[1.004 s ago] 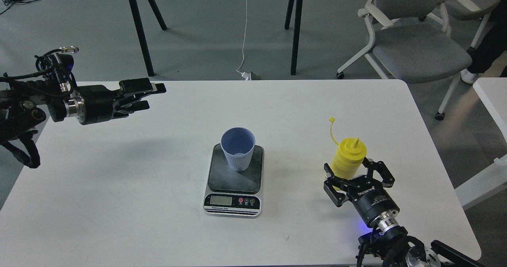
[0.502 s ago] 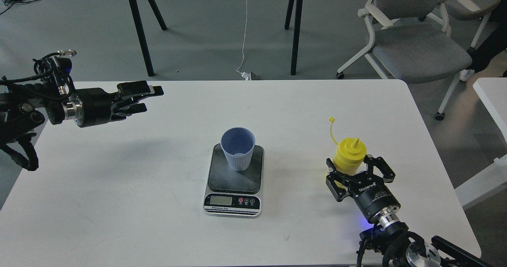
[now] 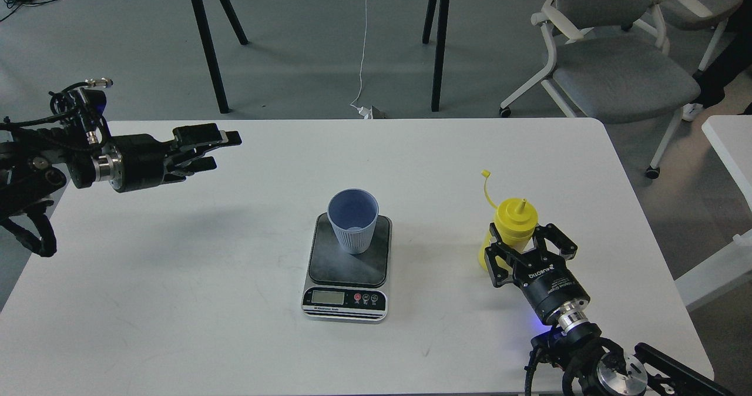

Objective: Pour seasoning into cup on scale with both arms
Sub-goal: 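Grasp the yellow squeeze bottle with the right gripper, then lift the bottle and tilt it nozzle-down above the cup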

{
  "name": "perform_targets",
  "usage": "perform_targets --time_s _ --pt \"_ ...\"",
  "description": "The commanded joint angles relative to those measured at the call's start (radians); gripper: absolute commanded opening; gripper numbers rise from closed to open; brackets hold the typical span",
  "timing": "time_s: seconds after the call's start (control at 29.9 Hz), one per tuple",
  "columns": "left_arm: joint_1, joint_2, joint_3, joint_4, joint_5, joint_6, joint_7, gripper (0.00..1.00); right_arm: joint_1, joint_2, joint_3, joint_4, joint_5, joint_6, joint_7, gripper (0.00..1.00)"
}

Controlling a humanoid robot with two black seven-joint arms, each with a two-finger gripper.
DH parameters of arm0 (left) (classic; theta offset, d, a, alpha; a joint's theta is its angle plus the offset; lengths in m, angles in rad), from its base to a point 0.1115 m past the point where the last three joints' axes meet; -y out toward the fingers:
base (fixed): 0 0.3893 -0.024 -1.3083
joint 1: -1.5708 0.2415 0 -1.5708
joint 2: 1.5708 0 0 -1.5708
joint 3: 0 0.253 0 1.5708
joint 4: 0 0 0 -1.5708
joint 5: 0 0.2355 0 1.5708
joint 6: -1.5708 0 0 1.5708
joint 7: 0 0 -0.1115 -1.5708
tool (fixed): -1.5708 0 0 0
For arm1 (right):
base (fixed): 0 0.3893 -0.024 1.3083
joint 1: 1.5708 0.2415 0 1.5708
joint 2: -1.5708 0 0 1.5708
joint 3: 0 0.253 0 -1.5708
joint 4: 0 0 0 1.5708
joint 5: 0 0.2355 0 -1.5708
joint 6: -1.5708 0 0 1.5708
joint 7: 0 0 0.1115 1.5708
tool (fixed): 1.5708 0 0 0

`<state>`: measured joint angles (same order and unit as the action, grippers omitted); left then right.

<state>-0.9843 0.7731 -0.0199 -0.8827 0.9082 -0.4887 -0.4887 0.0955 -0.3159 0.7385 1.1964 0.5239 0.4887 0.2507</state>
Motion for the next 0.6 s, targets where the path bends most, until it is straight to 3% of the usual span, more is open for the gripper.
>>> perform_targets --time_s 0.0,0.23,0.4,0.57 --pt "0.003 0.000 0.000 0.002 0.000 0.000 0.000 0.99 0.006 0.004 -0.001 0.003 -0.004 0.000 0.007 0.02" --pt "0.003 0.000 -0.002 0.002 -0.002 0.000 0.000 0.99 0.078 -0.037 0.097 0.034 -0.028 0.000 0.009 0.02" --pt "0.003 0.002 -0.009 0.002 -0.002 0.000 0.000 0.99 0.272 -0.146 0.134 0.063 -0.184 0.000 0.009 0.02" --pt "0.004 0.003 -0.023 0.002 -0.003 0.000 0.000 0.99 0.536 -0.189 0.055 0.000 -0.479 -0.166 0.009 0.02"
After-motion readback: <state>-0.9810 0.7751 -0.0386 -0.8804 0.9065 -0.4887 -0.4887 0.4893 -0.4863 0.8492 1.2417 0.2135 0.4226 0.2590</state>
